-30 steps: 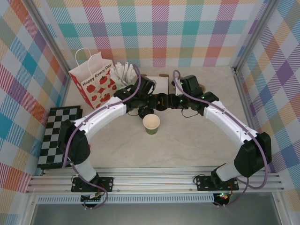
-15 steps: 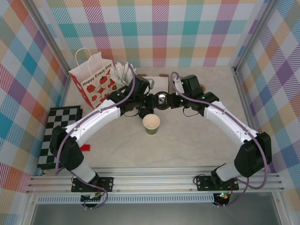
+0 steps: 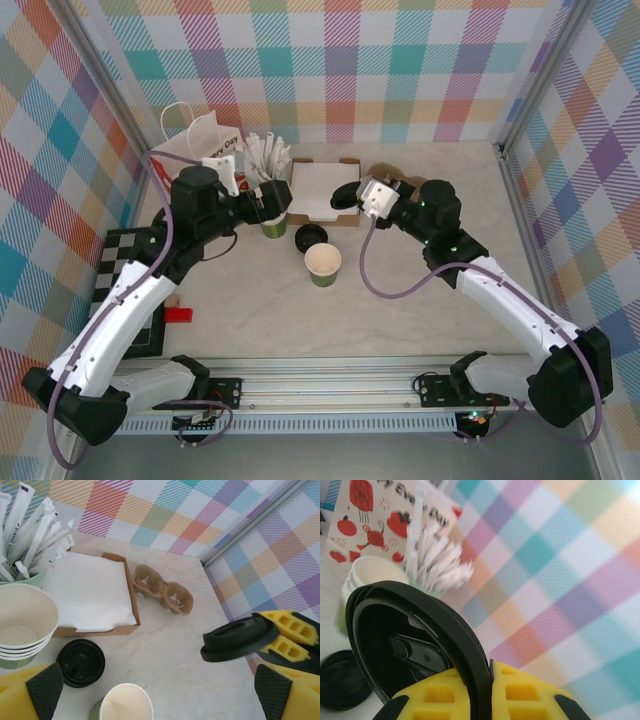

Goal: Pack the takeout coffee

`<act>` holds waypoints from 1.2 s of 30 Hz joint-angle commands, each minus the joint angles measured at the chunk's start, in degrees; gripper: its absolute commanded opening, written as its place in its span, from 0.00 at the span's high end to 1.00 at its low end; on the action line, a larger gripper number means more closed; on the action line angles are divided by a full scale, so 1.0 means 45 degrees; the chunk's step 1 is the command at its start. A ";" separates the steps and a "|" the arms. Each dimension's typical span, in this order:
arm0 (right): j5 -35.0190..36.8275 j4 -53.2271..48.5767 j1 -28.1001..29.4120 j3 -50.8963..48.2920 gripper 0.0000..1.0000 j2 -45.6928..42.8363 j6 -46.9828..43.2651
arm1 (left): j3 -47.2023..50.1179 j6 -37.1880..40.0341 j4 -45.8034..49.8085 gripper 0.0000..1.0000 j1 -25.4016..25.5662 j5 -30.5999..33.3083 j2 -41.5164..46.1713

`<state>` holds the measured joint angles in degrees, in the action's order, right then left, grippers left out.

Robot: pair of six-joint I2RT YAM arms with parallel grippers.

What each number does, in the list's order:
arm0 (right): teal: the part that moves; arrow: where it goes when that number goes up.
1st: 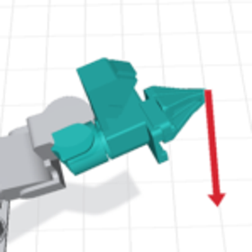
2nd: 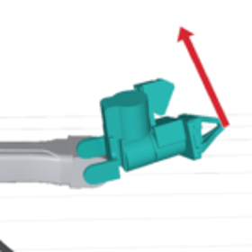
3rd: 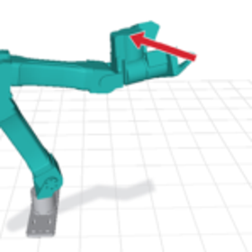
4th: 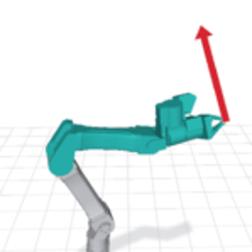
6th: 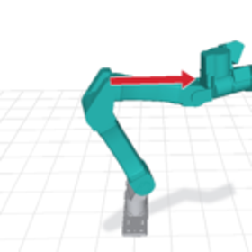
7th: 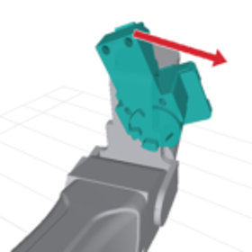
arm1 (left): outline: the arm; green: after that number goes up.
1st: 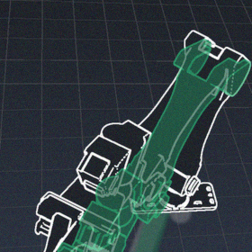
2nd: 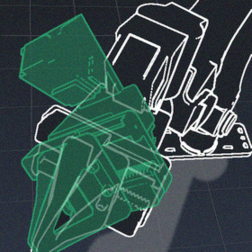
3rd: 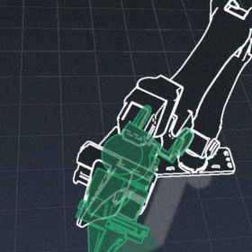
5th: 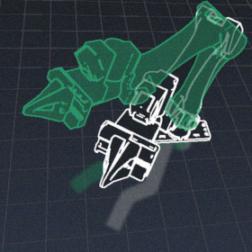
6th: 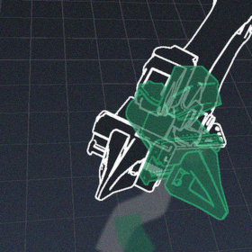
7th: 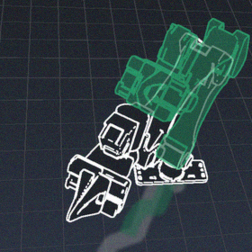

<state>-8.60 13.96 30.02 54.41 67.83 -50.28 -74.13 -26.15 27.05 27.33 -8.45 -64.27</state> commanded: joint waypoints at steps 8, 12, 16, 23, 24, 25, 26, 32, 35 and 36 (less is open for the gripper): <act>-0.6545 0.2428 0.0077 0.0663 1.00 -0.0370 -1.2538 | -0.3175 0.0259 0.3209 0.05 -0.1341 -0.6824 -0.1729; -0.7762 0.2809 0.0126 0.0709 1.00 -0.0244 -1.4215 | -0.3876 0.1030 0.4102 0.10 -0.1386 -0.8579 -0.2167; -0.8414 0.2814 0.0262 0.0783 1.00 -0.0289 -1.4070 | -0.3773 0.1220 0.4248 0.18 -0.1386 -0.9194 -0.2262; -0.8965 0.3520 0.0782 0.0798 1.00 -0.0270 -1.3284 | -0.4006 0.2527 0.4988 0.34 -0.1384 -1.0154 -0.2775; -0.9003 0.3633 0.0861 0.0846 1.00 -0.0241 -1.2967 | -0.4091 0.2799 0.5142 0.36 -0.1376 -1.0173 -0.2868; -0.8979 0.3632 0.0910 0.0893 1.00 -0.0268 -1.2700 | -0.4094 0.3030 0.5163 0.39 -0.1379 -1.0240 -0.2879; -0.8955 0.3706 0.0941 0.0896 1.00 -0.0250 -1.2488 | -0.4053 0.3204 0.5066 0.40 -0.1372 -1.0270 -0.2852; -0.8706 0.3804 0.1063 0.0955 1.00 -0.0126 -1.1755 | -0.3865 0.3214 0.4374 0.45 -0.1367 -1.0922 -0.3070; -0.8706 0.3950 0.1063 0.1026 1.00 -0.0170 -1.0901 | -0.3586 0.3349 0.4131 0.51 -0.1367 -1.1249 -0.3016; -0.8685 0.3884 0.1061 0.1043 1.00 -0.0172 -1.0783 | -0.3428 0.3368 0.4002 0.52 -0.1367 -1.1328 -0.2926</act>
<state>-46.13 29.98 34.50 56.93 67.13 -104.05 -90.48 -12.56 47.46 21.61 -55.77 -77.80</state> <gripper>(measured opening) 0.115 0.488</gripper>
